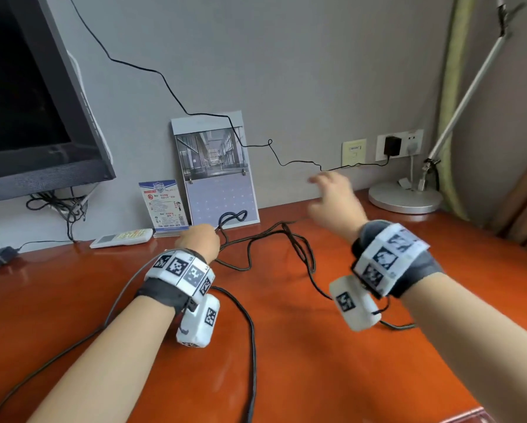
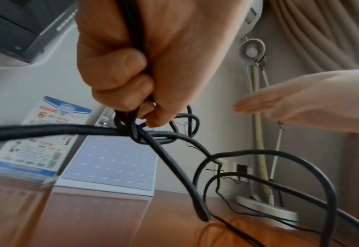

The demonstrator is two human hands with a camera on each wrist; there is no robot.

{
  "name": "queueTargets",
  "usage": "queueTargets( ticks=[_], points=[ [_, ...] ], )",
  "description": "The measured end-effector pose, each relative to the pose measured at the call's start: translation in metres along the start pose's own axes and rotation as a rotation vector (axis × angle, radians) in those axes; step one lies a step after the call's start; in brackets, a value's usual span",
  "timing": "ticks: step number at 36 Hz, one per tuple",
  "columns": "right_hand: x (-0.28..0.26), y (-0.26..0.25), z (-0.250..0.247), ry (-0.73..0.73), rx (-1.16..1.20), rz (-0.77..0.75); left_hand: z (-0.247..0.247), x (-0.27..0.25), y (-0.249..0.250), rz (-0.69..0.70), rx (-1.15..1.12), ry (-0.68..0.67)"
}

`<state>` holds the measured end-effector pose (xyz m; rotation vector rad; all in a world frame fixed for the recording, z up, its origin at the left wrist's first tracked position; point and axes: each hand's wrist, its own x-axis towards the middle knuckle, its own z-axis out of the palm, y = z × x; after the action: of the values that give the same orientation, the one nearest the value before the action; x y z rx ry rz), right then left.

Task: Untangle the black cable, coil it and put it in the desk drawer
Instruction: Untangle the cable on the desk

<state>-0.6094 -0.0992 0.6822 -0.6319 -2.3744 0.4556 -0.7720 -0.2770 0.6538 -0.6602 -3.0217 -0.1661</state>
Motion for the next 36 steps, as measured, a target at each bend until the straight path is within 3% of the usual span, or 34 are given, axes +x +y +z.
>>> queueTargets(
  ticks=[3,6,8,13,18,20,23,26,29,33,36],
  points=[
    [-0.005,-0.035,0.03,-0.19,-0.219,-0.276,-0.001,-0.004,0.01,0.06,0.003,0.046],
    [-0.008,-0.05,0.057,-0.418,-0.347,-0.263,-0.005,-0.011,0.018,0.1,0.003,0.092],
    [-0.011,-0.053,0.065,-0.479,-0.308,-0.222,-0.008,-0.015,0.019,0.103,0.0,0.098],
    [-0.011,-0.047,0.067,-0.371,-0.042,-0.172,-0.013,-0.017,0.013,0.11,-0.03,0.136],
    [-0.006,-0.034,0.048,-0.116,-0.074,-0.32,-0.015,-0.006,0.001,0.062,-0.089,0.066],
    [-0.003,-0.028,0.031,0.075,0.065,-0.248,-0.011,0.0,-0.009,0.017,-0.091,0.016],
    [0.014,-0.007,-0.007,0.321,0.353,-0.004,0.0,0.005,-0.034,-0.073,-0.067,-0.03],
    [0.029,0.014,-0.032,0.275,0.295,0.126,0.006,0.009,-0.045,-0.083,-0.131,0.007],
    [0.032,0.018,-0.033,0.337,0.234,0.095,0.002,0.007,-0.04,-0.104,-0.269,-0.03],
    [0.026,0.008,-0.032,0.309,0.444,-0.109,0.002,0.01,-0.037,-0.205,-0.629,-0.18],
    [0.022,0.006,-0.036,0.261,0.746,-0.111,0.009,0.014,-0.038,-0.201,-0.783,-0.087]
  ],
)
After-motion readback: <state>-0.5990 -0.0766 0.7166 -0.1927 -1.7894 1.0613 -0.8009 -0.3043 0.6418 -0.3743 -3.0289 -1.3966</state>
